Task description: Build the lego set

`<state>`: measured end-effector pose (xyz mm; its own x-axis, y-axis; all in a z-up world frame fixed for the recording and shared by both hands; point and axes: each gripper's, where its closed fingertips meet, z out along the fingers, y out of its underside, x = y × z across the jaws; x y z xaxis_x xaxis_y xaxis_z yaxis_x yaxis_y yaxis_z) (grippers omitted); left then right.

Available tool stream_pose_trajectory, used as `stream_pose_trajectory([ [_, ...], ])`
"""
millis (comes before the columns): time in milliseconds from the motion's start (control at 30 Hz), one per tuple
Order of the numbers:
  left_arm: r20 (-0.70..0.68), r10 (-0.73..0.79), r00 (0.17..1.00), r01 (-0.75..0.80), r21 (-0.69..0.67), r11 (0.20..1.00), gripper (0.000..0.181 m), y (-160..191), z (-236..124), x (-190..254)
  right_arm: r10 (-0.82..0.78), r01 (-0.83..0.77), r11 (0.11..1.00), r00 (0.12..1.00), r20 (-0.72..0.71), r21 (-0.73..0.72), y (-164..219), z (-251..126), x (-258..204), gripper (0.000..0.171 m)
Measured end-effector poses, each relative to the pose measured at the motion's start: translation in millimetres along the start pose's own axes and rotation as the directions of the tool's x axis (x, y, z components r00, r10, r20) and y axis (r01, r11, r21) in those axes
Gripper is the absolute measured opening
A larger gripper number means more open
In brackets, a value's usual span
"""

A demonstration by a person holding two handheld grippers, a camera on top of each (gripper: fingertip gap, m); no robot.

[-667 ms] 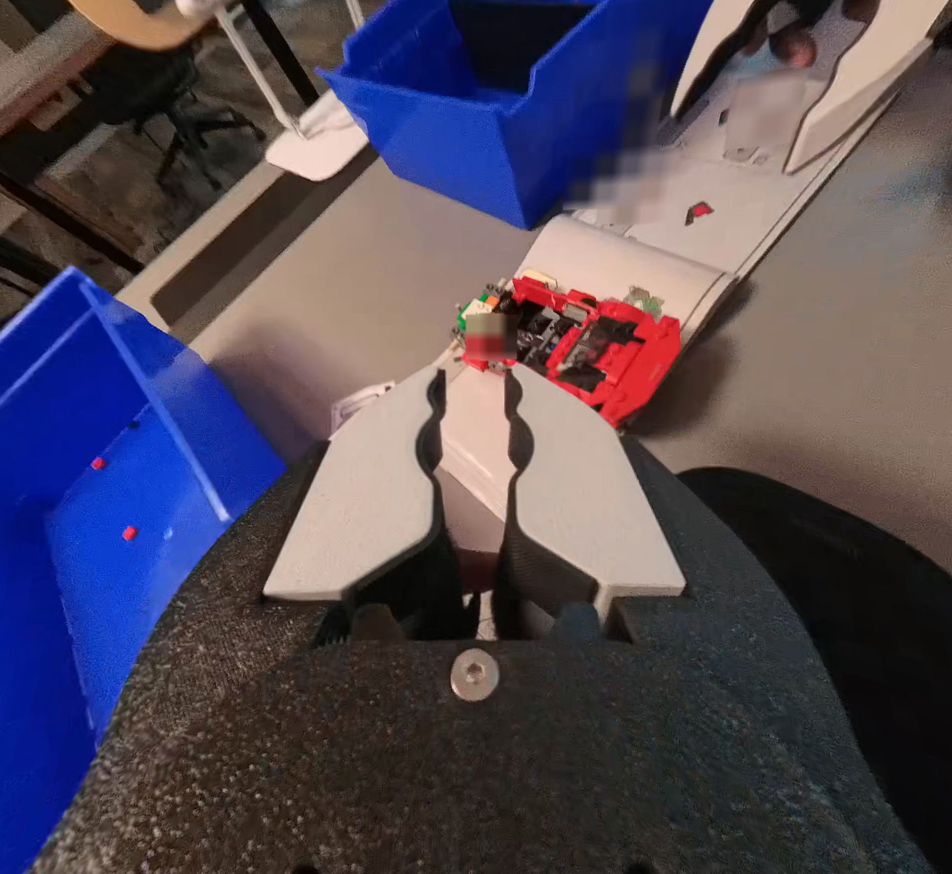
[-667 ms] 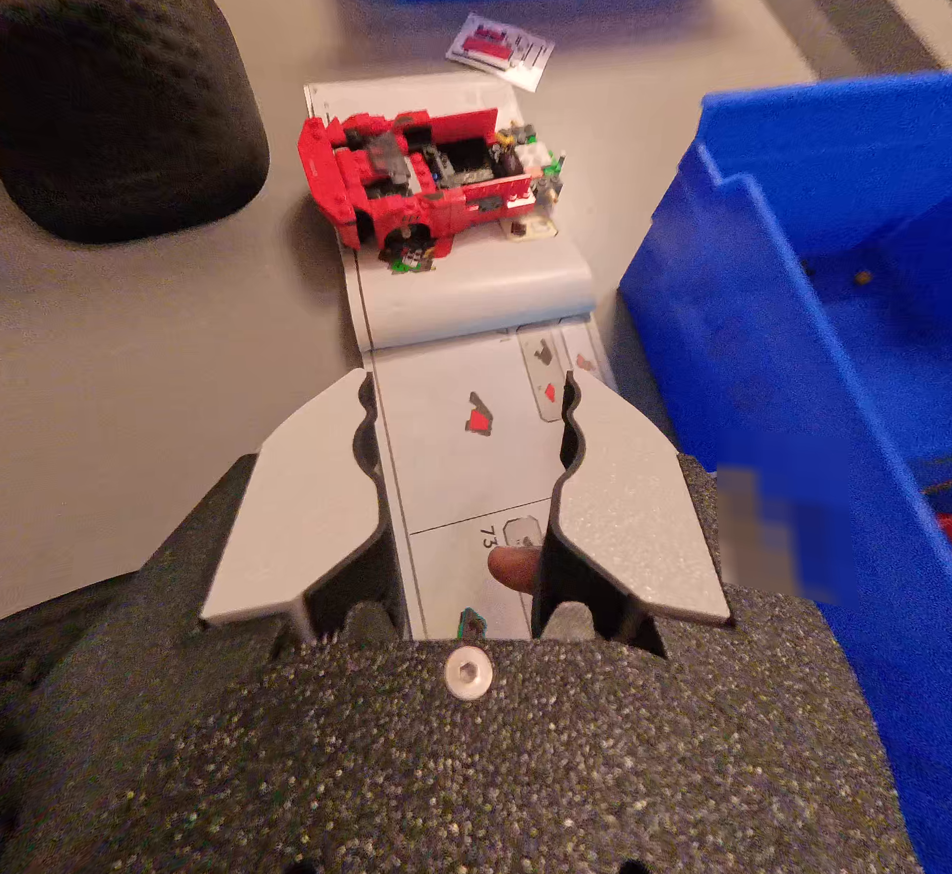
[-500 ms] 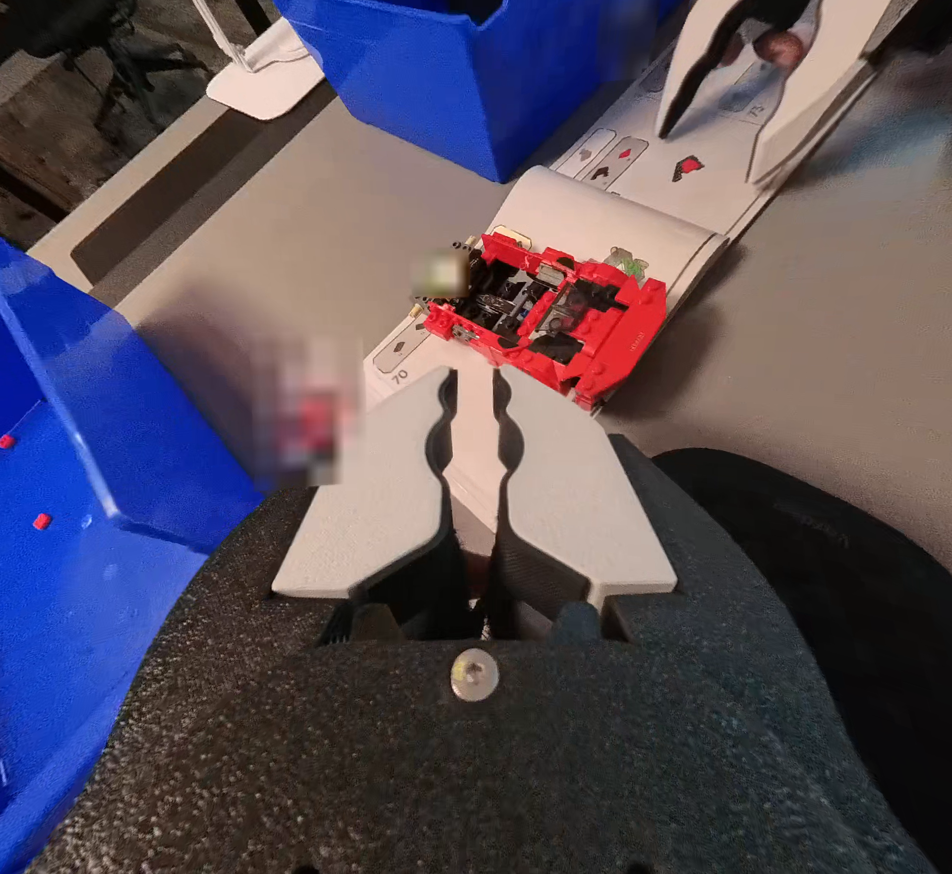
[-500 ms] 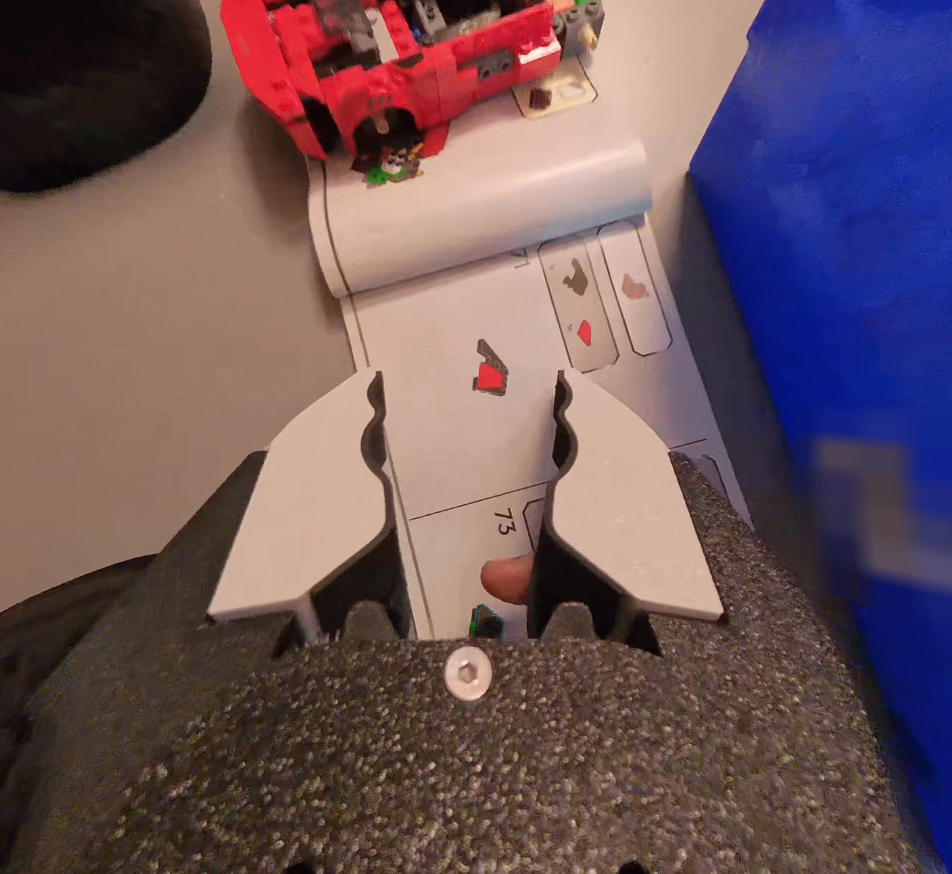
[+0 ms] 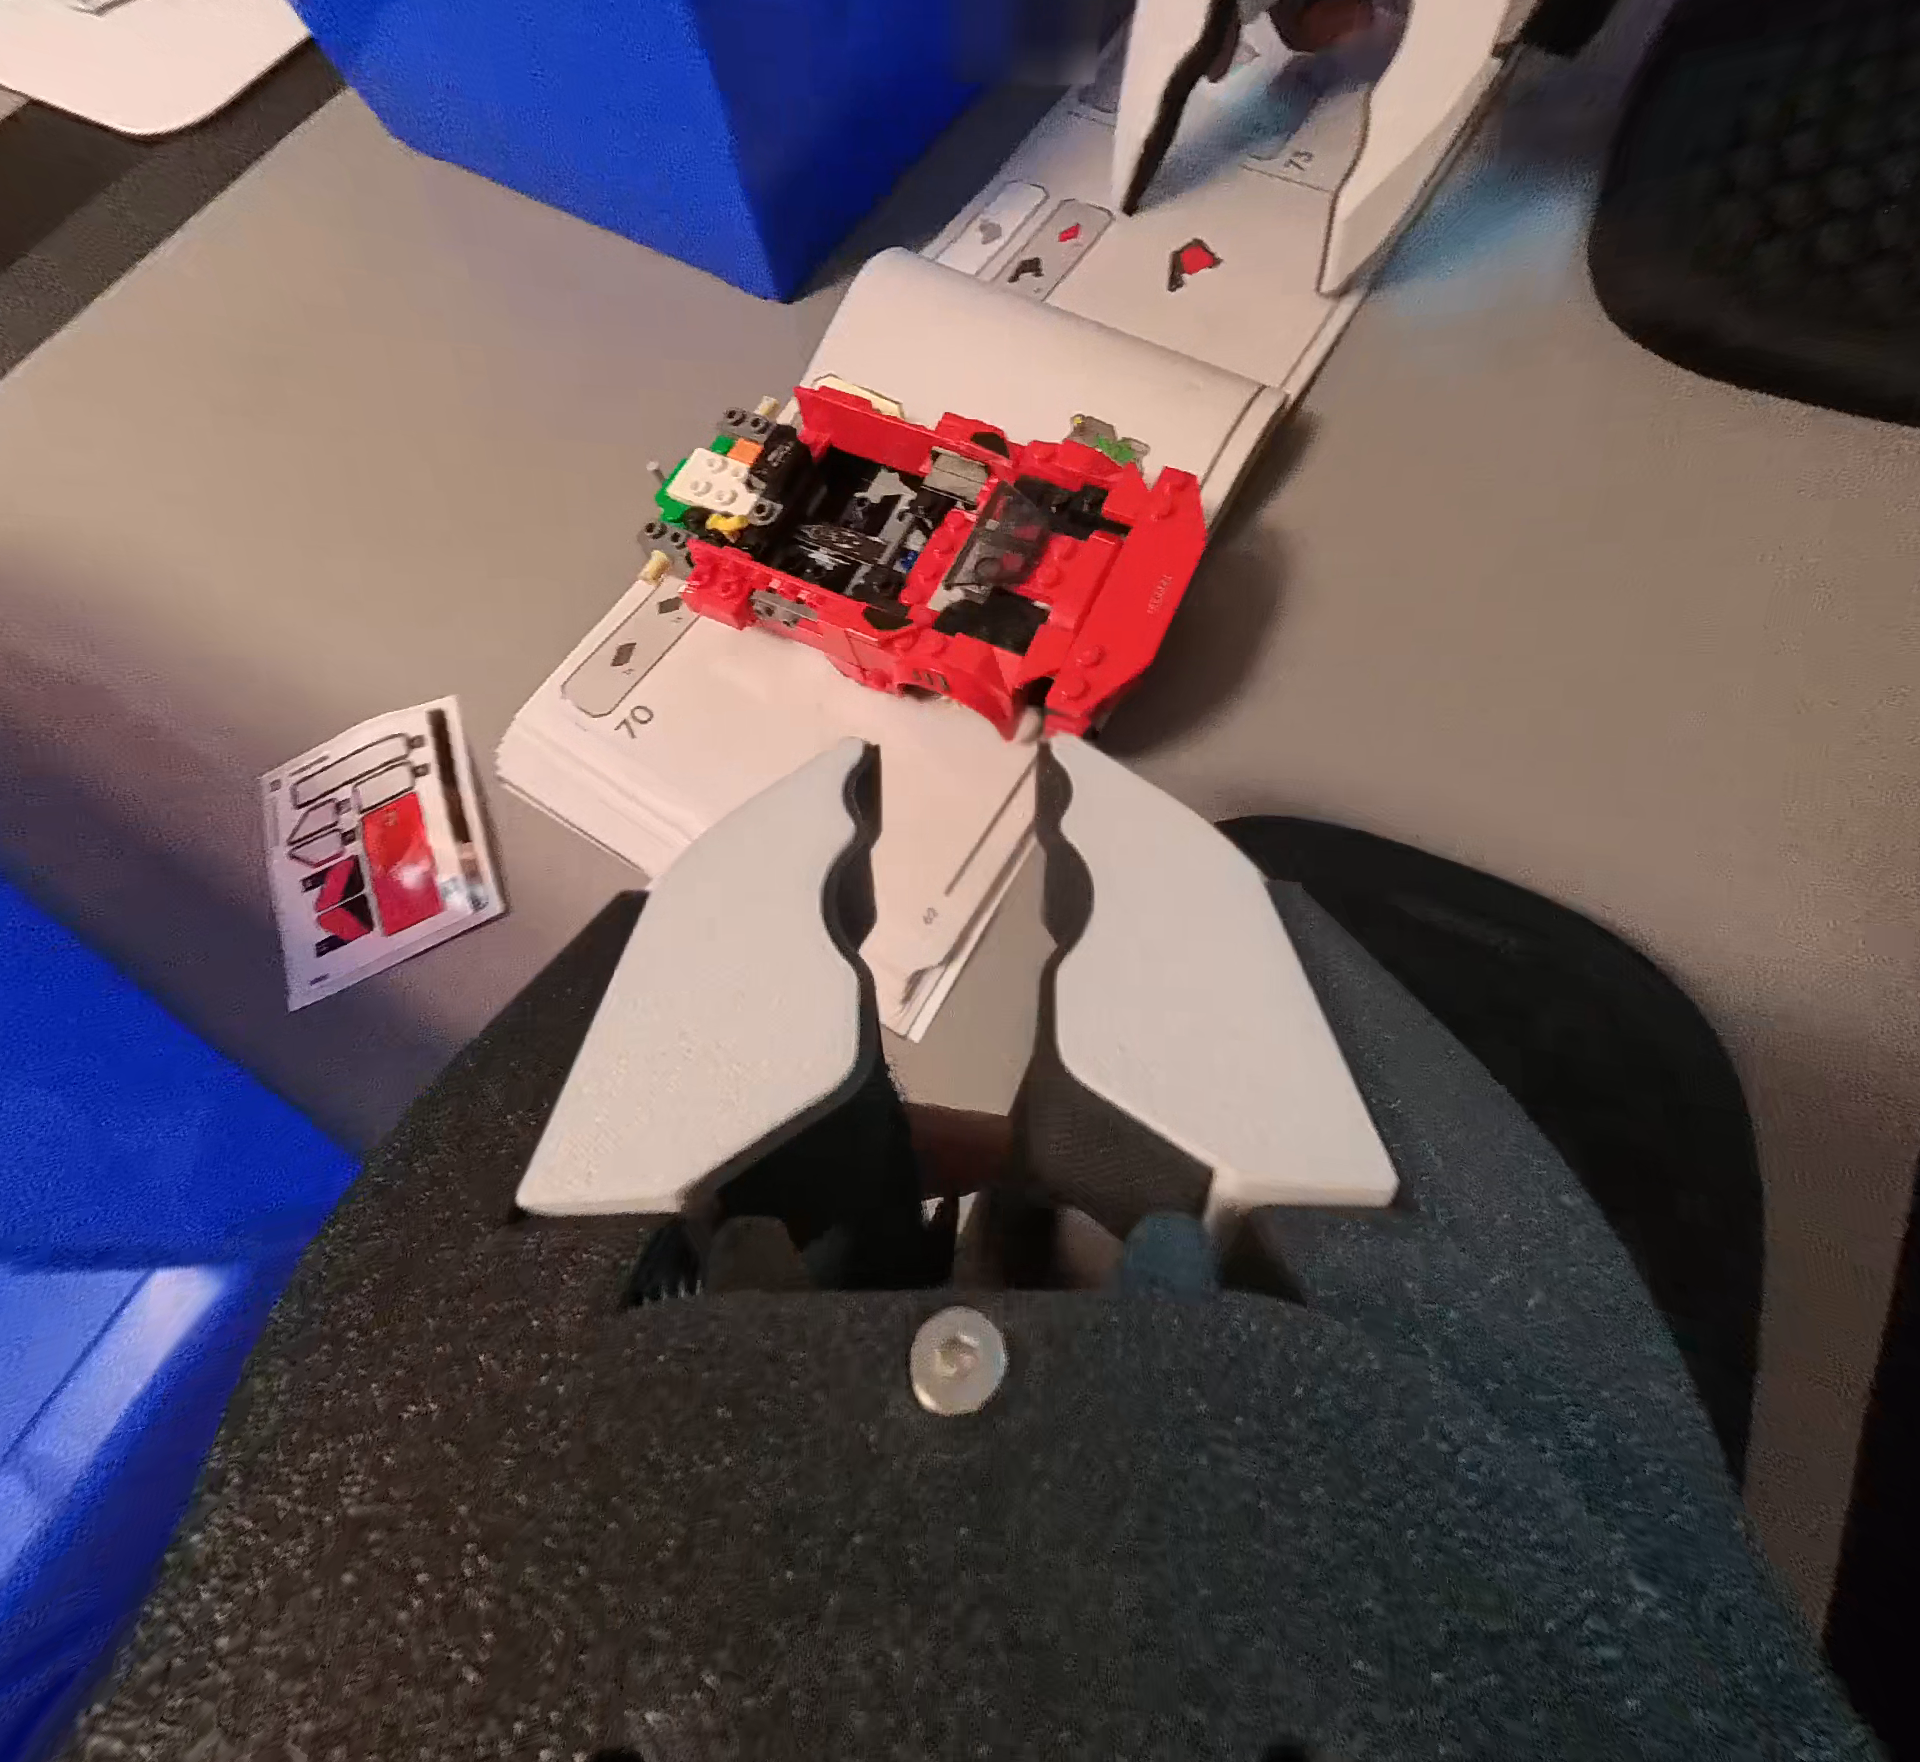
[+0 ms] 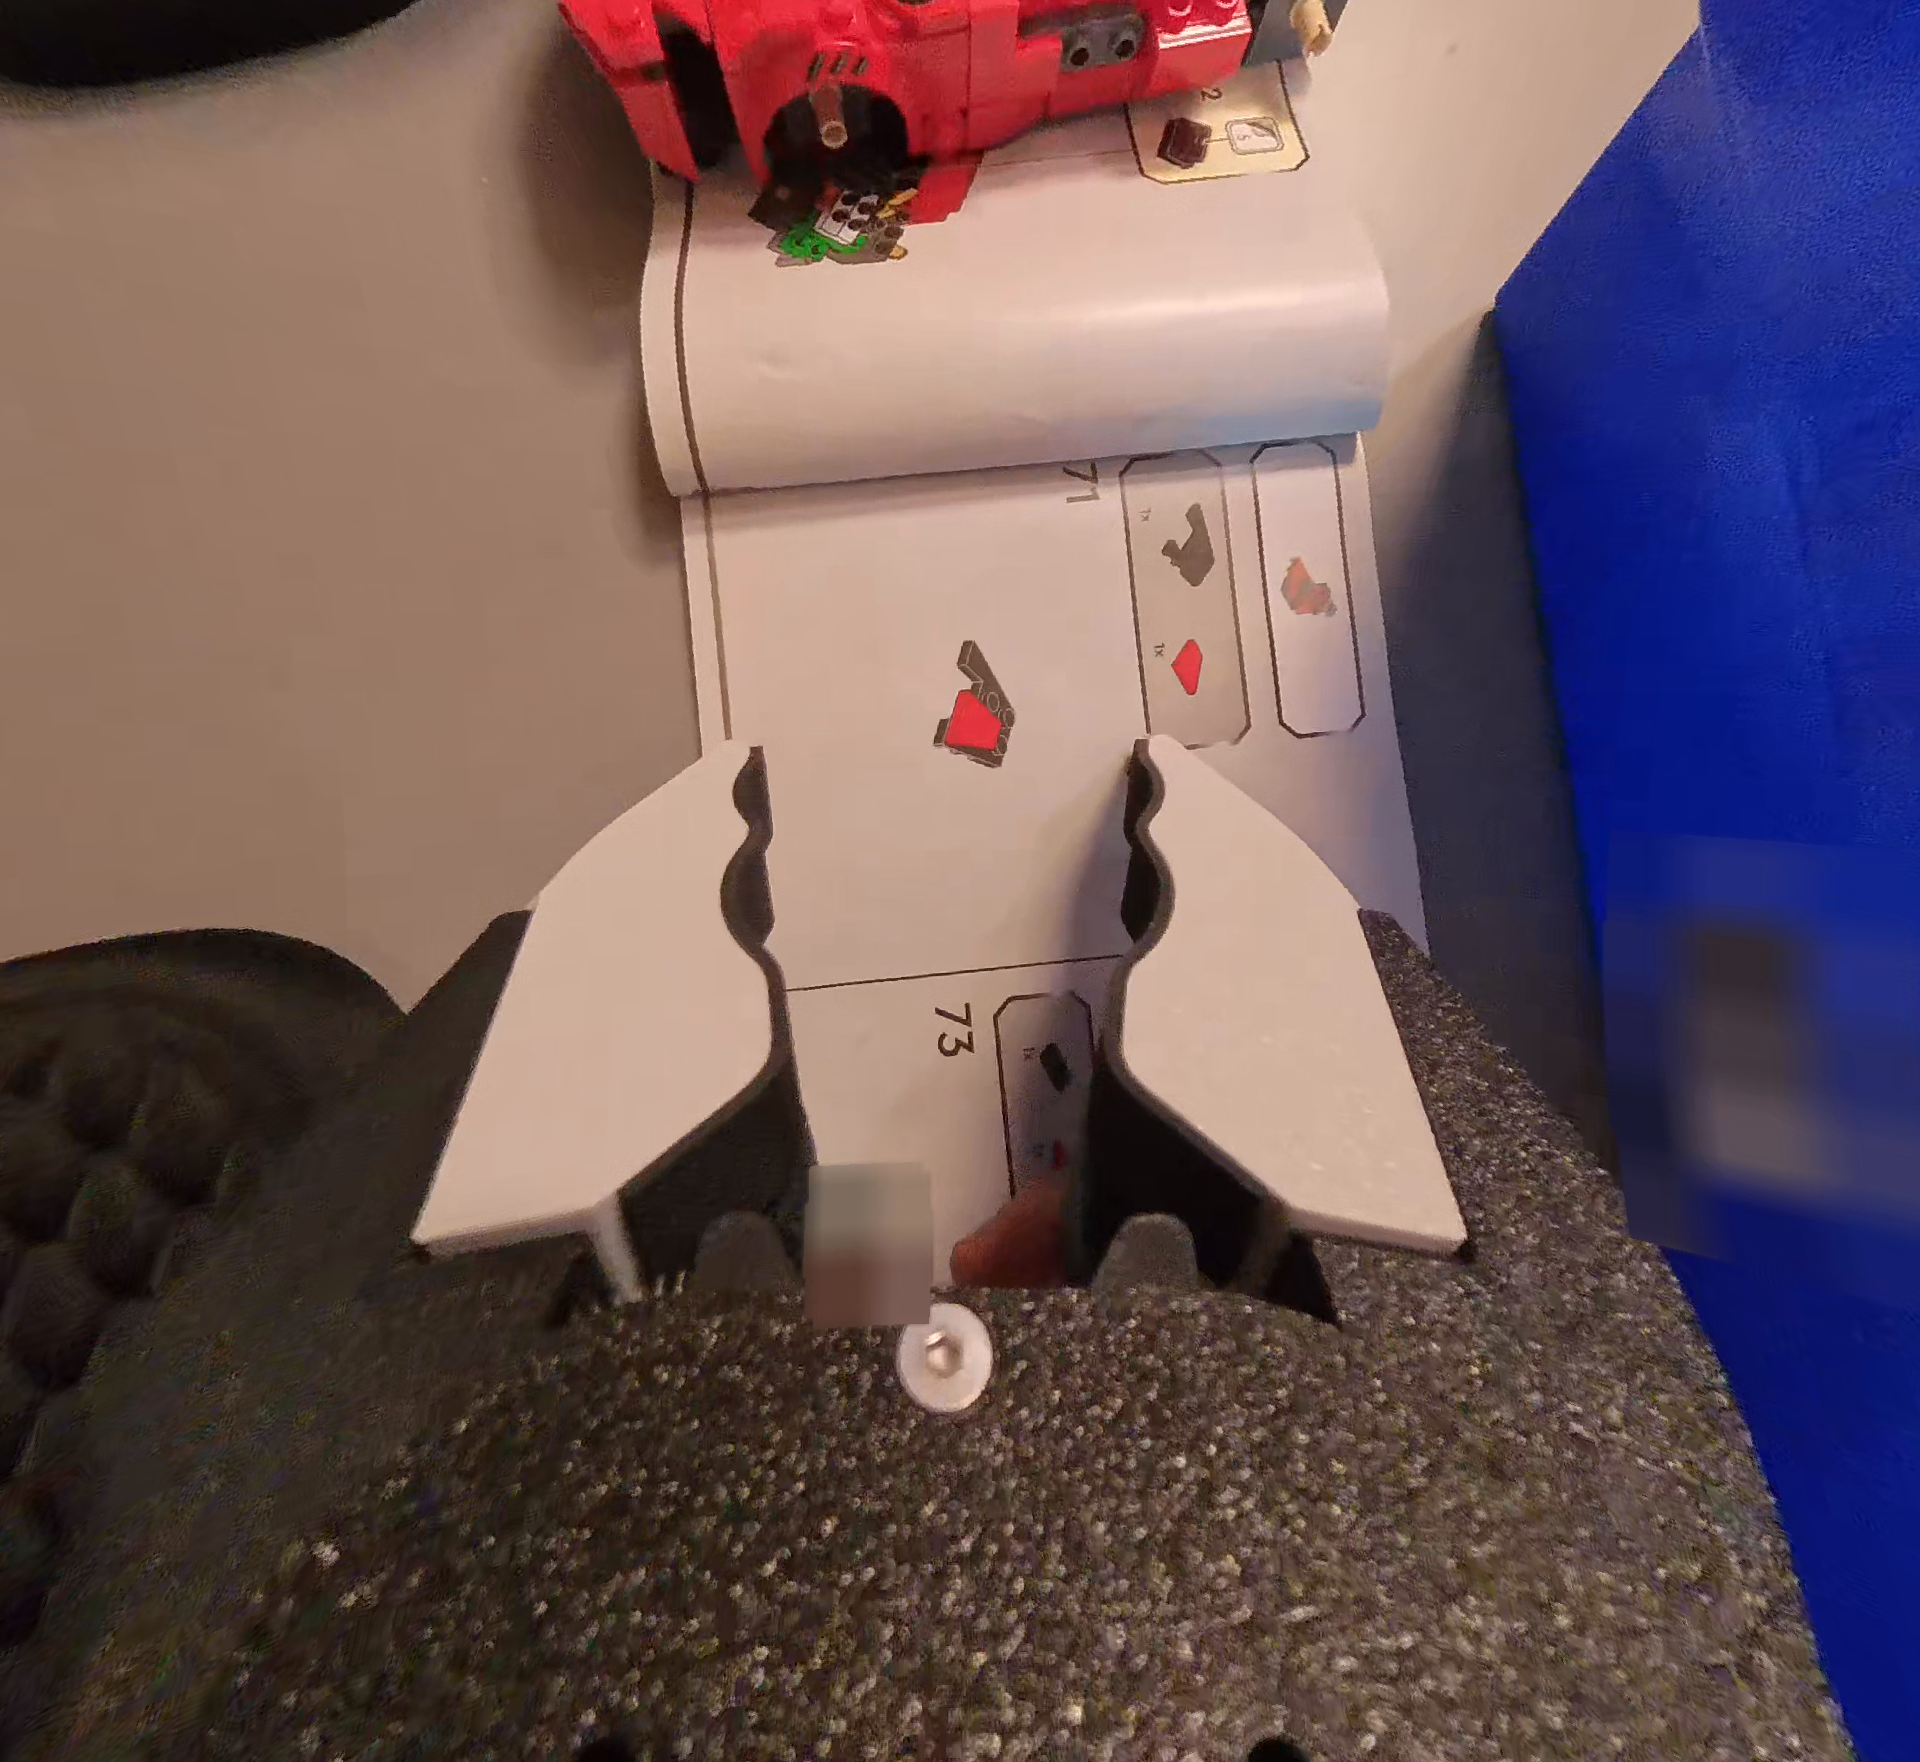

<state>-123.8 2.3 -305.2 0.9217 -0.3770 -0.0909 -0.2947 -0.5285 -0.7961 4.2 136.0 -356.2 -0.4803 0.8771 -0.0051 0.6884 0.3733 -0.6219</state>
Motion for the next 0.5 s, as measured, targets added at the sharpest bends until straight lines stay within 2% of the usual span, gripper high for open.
stream_pose_trajectory([
  [100, -0.103, 0.000, 0.995, -0.001, -0.009, 1.000, 0.038, 1, 5, 11, -0.027, 0.027, 1.000, 0.999, 0.023, -0.014, 2, -3, 4, 0.063],
  [200, -0.167, -0.020, 0.986, 0.012, -0.052, 0.999, 0.052, 4, 6, 13, -0.006, 0.011, 0.998, 0.997, 0.074, -0.063, 4, -8, -3, 0.081],
  [267, -0.193, -0.027, 0.981, 0.010, -0.087, 0.996, 0.061, 7, 7, 14, -0.001, 0.005, 0.999, 0.998, 0.069, -0.046, -2, -9, -8, 0.090],
  [433, -0.236, -0.019, 0.971, -0.001, -0.085, 0.996, 0.079, 3, 19, 16, -0.092, 0.088, 0.990, 0.995, 0.037, 0.112, -54, -2, -28, 0.094],
  [500, -0.258, -0.057, 0.964, 0.038, -0.079, 0.996, 0.083, -1, 24, 13, -0.100, 0.087, 0.983, 0.992, 0.072, 0.158, -73, 8, -34, 0.097],
])
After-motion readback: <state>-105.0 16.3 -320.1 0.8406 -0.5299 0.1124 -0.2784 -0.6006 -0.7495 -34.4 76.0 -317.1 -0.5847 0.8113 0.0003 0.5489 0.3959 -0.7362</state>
